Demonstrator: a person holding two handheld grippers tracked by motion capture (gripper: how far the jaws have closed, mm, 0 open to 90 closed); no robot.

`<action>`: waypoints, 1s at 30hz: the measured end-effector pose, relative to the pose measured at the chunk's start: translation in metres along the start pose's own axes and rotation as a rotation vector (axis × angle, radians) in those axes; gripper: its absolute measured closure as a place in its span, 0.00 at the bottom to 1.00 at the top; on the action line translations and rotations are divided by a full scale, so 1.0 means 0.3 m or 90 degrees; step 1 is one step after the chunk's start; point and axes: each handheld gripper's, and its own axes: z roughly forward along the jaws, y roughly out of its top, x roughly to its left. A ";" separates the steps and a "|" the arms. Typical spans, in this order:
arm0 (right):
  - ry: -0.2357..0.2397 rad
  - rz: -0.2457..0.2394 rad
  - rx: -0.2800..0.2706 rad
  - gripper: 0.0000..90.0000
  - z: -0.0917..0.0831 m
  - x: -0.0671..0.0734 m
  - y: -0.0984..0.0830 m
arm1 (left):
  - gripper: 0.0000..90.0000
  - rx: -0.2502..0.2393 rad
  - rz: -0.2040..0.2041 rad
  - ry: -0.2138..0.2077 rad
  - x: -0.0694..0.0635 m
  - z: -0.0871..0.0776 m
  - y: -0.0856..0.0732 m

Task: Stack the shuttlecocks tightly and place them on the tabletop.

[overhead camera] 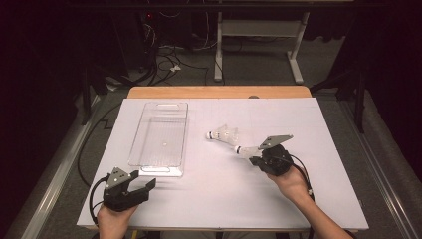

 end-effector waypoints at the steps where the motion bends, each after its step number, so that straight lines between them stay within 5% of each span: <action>1: -0.001 0.001 0.002 1.00 -0.001 -0.003 0.001 | 0.35 0.000 0.000 0.000 0.000 0.000 0.000; 30: -0.021 0.008 0.021 1.00 0.033 -0.086 0.060 | 0.35 0.000 0.000 0.000 0.000 0.000 0.000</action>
